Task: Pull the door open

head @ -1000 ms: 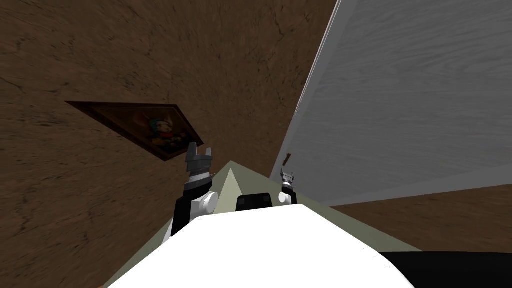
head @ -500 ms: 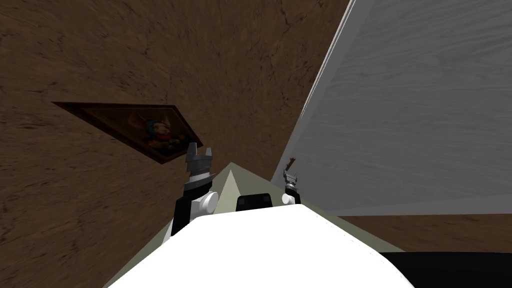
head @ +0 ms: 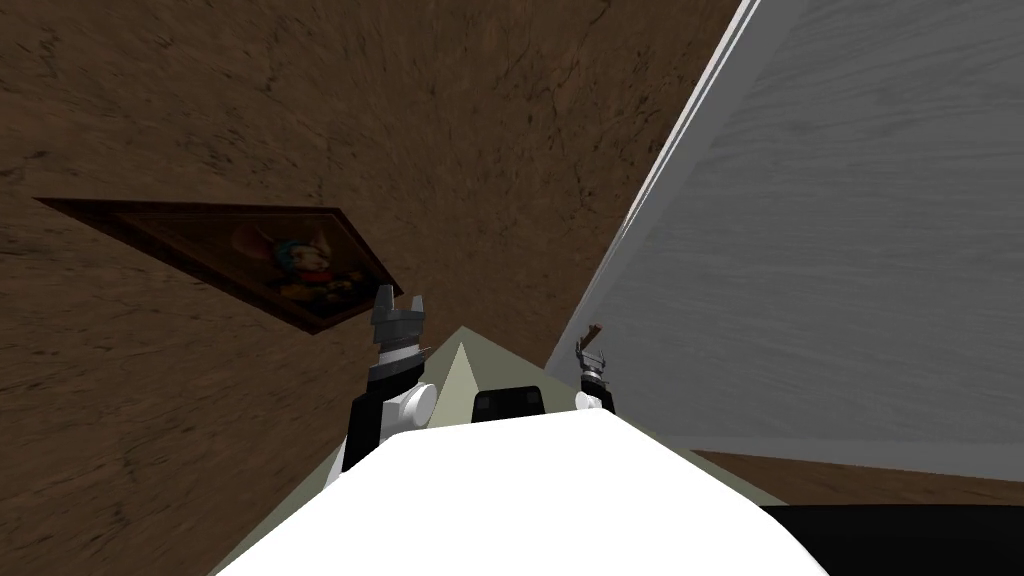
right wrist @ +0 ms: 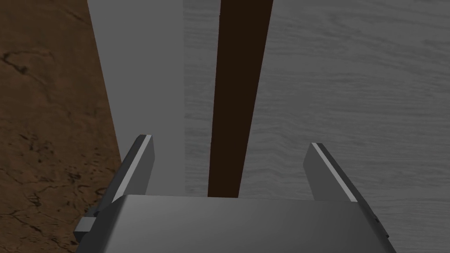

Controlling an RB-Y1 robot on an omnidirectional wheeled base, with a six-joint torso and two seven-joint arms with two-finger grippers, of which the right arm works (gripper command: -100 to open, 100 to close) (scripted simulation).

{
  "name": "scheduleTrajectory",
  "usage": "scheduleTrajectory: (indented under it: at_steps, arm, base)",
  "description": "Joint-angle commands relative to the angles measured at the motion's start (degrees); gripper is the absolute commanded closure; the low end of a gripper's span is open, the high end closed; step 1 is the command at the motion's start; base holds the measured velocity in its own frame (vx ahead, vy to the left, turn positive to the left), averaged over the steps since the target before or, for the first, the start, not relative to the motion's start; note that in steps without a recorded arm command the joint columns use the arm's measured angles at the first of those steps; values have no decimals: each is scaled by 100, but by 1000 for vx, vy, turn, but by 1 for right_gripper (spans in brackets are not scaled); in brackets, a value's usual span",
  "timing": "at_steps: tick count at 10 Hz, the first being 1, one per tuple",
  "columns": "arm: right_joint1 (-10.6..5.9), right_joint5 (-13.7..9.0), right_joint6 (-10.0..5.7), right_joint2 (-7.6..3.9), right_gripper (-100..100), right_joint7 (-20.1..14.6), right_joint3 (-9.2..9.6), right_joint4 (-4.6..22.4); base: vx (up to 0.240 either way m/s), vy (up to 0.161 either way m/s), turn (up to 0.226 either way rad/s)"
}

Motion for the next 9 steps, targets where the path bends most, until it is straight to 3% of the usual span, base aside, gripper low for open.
scheduleTrajectory:
  at_steps: [1,2,4,5,6,9]
  arm:
    - [35,4,-23,-113,-100,-188,-6,75]
    - [56,4,-36,-244,-100,-382,-17,168]
    - [79,4,-49,-386,-100,-593,-29,270]
    - [29,9,-54,-320,-100,-516,-19,291]
    - [29,9,-54,-320,100,-516,-19,291]
    - [29,9,-54,-320,100,-516,-19,291]
  base:
    - [105,-3,26]
    - [144,-3,36]
    - [149,9,25]
    - [55,7,-31]
    - [-21,12,26]
    - [-15,-7,3]
